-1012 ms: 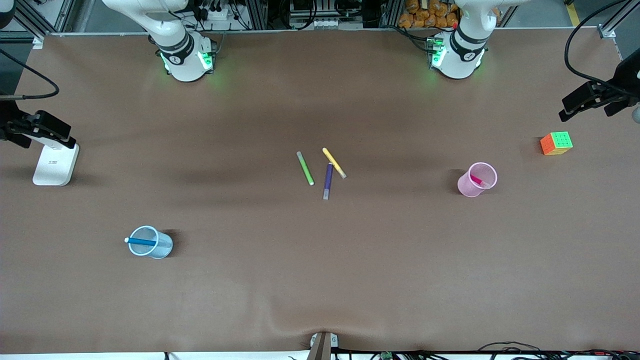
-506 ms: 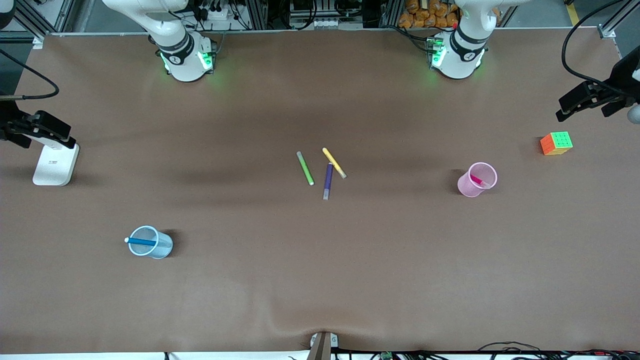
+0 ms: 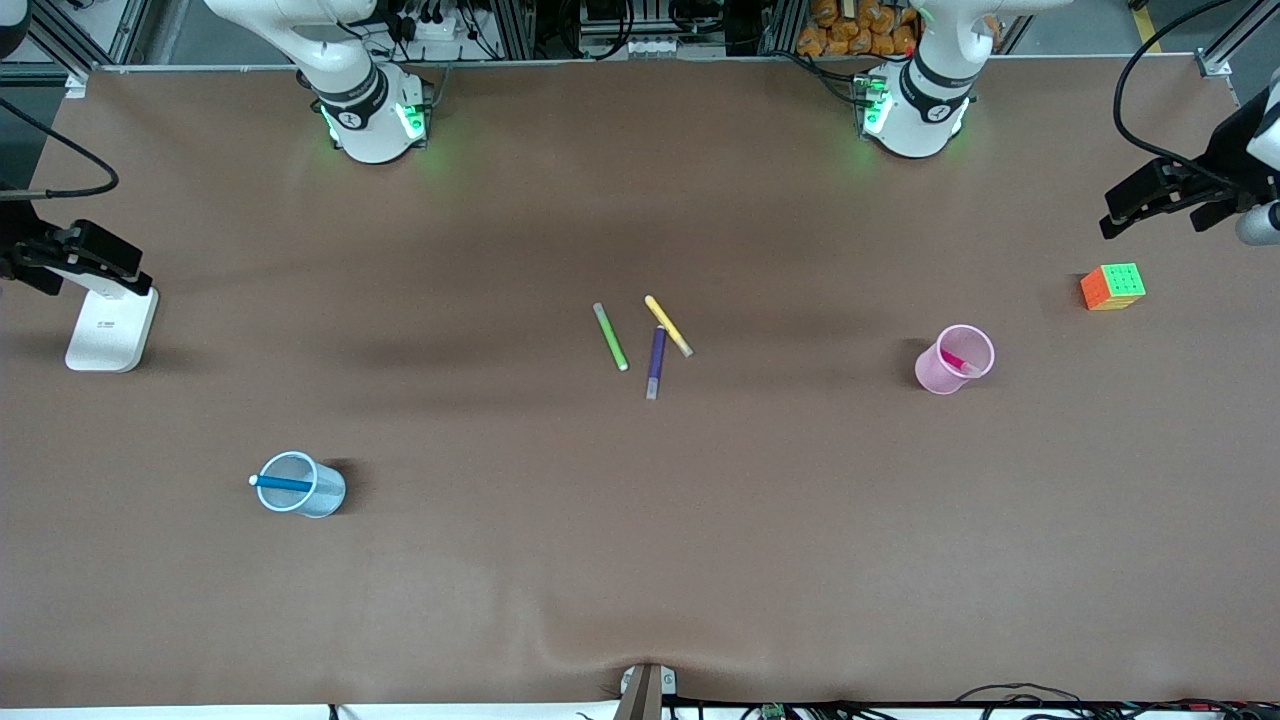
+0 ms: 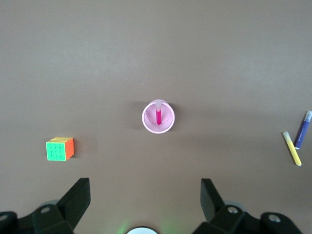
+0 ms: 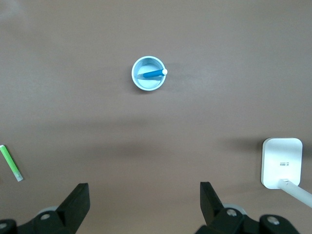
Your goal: Place pink and blue markers in matching cups
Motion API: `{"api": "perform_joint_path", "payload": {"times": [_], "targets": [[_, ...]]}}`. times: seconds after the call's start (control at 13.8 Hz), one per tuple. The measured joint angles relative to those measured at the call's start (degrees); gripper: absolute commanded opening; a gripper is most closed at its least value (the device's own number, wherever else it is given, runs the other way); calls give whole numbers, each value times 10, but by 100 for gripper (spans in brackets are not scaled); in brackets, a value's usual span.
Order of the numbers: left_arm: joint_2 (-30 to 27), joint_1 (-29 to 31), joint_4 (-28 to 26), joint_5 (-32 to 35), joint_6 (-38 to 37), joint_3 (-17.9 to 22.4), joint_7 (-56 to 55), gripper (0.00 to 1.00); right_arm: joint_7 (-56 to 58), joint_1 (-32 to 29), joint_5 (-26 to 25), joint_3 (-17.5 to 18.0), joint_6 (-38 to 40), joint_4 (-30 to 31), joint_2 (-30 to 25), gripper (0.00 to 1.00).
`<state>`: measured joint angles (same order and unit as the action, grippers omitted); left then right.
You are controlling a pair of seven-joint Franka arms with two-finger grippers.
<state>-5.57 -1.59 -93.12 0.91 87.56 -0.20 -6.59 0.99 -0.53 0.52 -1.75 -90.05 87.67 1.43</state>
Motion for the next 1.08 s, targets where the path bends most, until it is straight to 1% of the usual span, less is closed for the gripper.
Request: {"api": "perform_joint_path", "payload": {"times": [0.14,0.43,1.08], "targets": [[1,-1,8,0,-12,5,0,100,1,0,-5,0,0,-1,0,100],[10,-3,42,0,-41,5,0,100,2,0,-11,0,6,-3,-2,100],[15,-8,52,0,-44,7,0,100,3,0,-12,1,8,-3,-3,100]]}}
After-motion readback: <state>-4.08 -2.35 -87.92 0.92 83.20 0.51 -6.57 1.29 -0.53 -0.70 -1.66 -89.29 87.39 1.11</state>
